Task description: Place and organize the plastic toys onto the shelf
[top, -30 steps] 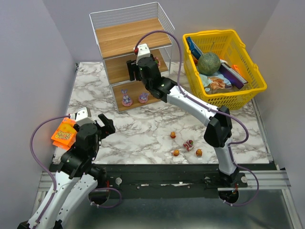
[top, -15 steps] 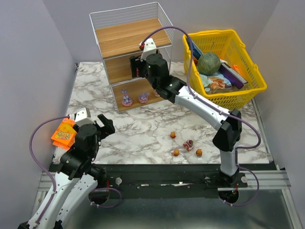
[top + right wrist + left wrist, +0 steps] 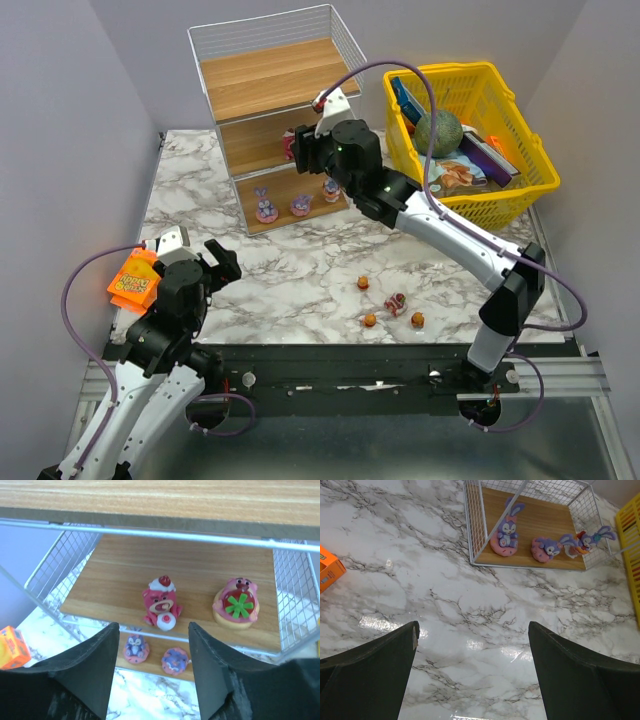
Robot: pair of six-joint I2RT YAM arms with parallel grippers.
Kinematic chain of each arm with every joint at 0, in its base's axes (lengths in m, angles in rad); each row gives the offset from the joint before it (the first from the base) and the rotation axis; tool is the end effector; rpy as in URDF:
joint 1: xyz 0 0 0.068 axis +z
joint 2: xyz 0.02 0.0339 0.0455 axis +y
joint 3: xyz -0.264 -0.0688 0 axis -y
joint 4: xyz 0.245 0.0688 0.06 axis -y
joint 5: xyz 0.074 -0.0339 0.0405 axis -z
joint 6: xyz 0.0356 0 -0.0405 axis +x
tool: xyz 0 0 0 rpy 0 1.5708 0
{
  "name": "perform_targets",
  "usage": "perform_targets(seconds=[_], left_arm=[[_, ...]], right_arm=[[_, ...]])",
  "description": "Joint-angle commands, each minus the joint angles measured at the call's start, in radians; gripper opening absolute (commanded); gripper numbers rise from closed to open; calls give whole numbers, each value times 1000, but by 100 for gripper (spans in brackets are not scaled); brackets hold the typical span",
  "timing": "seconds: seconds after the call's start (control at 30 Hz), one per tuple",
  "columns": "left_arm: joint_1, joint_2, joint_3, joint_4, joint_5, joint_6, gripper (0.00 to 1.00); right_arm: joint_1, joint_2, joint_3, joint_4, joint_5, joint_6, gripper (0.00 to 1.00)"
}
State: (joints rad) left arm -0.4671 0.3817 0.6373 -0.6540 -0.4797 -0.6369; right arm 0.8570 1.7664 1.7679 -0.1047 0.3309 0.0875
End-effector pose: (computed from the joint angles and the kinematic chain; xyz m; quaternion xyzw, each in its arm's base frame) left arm 0.0915 -0.0277 0.2909 -0.1996 0.7951 -0.1133 0.5613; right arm 0.2859 0.3124 0.4217 -0.1727 0.7203 0.1916 0.6439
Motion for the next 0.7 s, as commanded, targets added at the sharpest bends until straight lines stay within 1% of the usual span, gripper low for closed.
perform_targets(seconds=[0.0, 0.03, 0.1, 0.13, 0.2, 0.23, 0.3, 0.33, 0.37, 0.53, 0.67], left_arm=[[-5, -4, 10, -3, -27, -6, 99], [-5, -4, 9, -3, -27, -6, 99], [-5, -3, 7, -1, -23, -4, 99], [-5, -3, 7, 1, -23, -4, 99], [-5, -1, 9, 2, -19, -1, 99], [-5, 0, 7, 2, -17, -1, 99], [-5, 2, 9, 1, -16, -1, 99], [-5, 3, 10, 1, -16, -1, 99], [-5, 2, 10, -1, -16, -1, 99], [-5, 2, 10, 2, -14, 0, 99], [-5, 5, 10, 1, -19, 0, 99]], right_arm=[[-6, -85, -60, -50, -49, 52, 58], [-7, -96, -88, -49, -53, 55, 53], [-9, -104, -104, -56, -64, 63, 48], [-10, -101, -108, -61, -69, 66, 41], [-13, -88, -105, -73, -101, 78, 33], [-18, -79, -102, -78, -121, 84, 25], [-30, -70, -97, -79, -170, 118, 14], [-42, -68, -94, -79, -223, 129, 3], [-47, -55, -91, -81, -237, 148, 1], [-70, 2, -35, -101, -325, 166, 1], [-76, 54, 11, -125, -325, 170, 1]])
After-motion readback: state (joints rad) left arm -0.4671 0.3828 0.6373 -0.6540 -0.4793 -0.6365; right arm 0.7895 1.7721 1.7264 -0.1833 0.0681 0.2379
